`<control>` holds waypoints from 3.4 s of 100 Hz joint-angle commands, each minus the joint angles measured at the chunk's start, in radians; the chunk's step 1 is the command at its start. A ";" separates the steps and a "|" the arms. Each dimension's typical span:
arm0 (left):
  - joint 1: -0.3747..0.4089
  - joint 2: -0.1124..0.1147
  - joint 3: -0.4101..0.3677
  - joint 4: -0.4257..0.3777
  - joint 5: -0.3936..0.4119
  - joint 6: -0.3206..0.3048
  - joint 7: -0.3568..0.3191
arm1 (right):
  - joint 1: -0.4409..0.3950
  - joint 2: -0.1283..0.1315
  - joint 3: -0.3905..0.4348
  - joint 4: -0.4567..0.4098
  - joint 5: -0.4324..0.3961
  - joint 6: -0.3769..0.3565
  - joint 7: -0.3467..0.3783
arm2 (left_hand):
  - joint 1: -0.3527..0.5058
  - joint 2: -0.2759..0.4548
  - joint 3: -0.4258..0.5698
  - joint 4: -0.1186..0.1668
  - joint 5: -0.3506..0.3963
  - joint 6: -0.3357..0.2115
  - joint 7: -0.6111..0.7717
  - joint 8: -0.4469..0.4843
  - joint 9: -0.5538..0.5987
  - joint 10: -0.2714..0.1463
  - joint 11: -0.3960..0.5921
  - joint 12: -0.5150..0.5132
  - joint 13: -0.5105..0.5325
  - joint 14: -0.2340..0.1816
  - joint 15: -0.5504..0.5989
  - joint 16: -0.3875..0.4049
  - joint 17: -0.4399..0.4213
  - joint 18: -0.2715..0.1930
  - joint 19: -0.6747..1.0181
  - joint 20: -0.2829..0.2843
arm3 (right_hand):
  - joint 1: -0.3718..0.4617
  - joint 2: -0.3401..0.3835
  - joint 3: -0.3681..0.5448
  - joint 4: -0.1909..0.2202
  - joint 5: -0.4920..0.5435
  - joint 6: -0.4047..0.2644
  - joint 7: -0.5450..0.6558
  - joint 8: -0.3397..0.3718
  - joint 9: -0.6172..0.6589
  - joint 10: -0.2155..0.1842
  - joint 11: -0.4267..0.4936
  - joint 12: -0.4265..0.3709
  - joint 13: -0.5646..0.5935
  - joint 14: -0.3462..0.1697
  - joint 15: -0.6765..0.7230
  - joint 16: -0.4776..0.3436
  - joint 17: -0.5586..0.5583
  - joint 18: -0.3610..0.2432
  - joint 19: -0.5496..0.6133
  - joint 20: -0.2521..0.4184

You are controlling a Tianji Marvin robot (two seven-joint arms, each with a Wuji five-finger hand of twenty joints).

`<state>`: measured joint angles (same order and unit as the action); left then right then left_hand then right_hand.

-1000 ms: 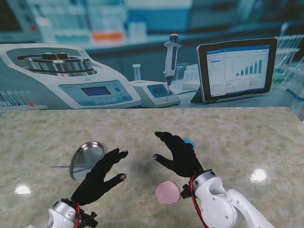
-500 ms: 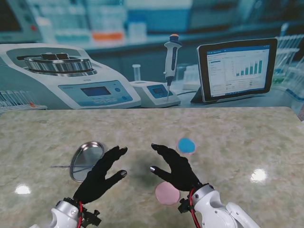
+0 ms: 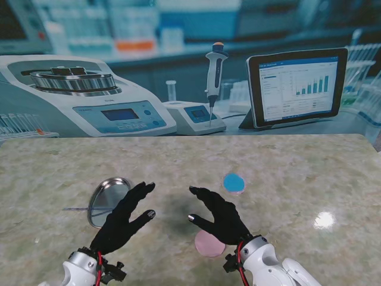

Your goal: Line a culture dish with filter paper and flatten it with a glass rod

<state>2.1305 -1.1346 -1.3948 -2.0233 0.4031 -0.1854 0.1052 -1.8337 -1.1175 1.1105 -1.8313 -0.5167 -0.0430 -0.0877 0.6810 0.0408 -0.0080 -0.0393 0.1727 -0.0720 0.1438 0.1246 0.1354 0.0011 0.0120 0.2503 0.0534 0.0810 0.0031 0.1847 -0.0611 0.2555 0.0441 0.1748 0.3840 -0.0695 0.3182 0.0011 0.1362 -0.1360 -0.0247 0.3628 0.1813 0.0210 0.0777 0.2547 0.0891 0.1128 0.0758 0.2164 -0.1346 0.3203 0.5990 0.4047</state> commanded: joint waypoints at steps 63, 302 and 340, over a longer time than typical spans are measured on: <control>-0.039 0.023 -0.249 0.054 0.268 0.070 -0.091 | -0.019 -0.007 0.014 -0.008 0.019 -0.011 -0.012 | 0.099 -0.072 0.004 0.023 0.023 0.046 0.188 0.094 0.026 0.002 0.109 0.113 -0.017 -0.010 0.067 0.249 -0.028 -0.017 0.070 0.272 | -0.027 0.017 -0.014 -0.022 0.011 -0.030 -0.007 -0.004 -0.037 -0.044 -0.030 0.016 -0.018 -0.038 -0.046 0.017 -0.016 -0.032 -0.034 0.053; -0.331 0.113 -0.195 0.398 0.781 0.191 -0.382 | -0.060 -0.001 0.040 -0.076 0.023 0.019 0.019 | 0.319 -0.208 0.084 -0.015 0.259 -0.045 0.613 0.249 0.292 0.021 0.416 0.199 0.228 0.055 0.420 0.378 0.091 0.027 0.628 0.392 | -0.010 -0.015 -0.003 -0.025 0.004 -0.021 0.015 0.100 -0.033 -0.042 -0.016 0.022 -0.016 -0.037 -0.038 0.021 -0.008 -0.035 -0.037 0.102; -0.341 0.111 -0.185 0.415 0.760 0.199 -0.359 | -0.055 0.000 0.036 -0.073 0.020 0.021 0.023 | 0.369 -0.171 0.038 -0.013 0.324 -0.087 0.704 0.271 0.324 0.022 0.428 0.203 0.248 0.061 0.437 0.383 0.096 0.032 0.643 0.393 | -0.008 -0.019 -0.003 -0.025 0.002 -0.021 0.016 0.125 -0.032 -0.041 -0.014 0.022 -0.015 -0.037 -0.037 0.020 -0.008 -0.035 -0.035 0.104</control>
<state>1.7901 -1.0223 -1.5814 -1.6107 1.1660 0.0102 -0.2524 -1.8838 -1.1166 1.1507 -1.9021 -0.4970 -0.0270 -0.0688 0.9852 -0.1597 0.0536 -0.0602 0.4711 -0.1371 0.8152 0.3857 0.4358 0.0186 0.4202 0.4364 0.2745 0.1156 0.4223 0.5526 0.0375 0.2565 0.6498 0.5905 0.3840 -0.0700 0.3183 0.0009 0.1362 -0.1361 -0.0135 0.4708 0.1812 0.0204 0.0661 0.2647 0.0882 0.1107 0.0553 0.2210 -0.1335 0.3100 0.5714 0.4905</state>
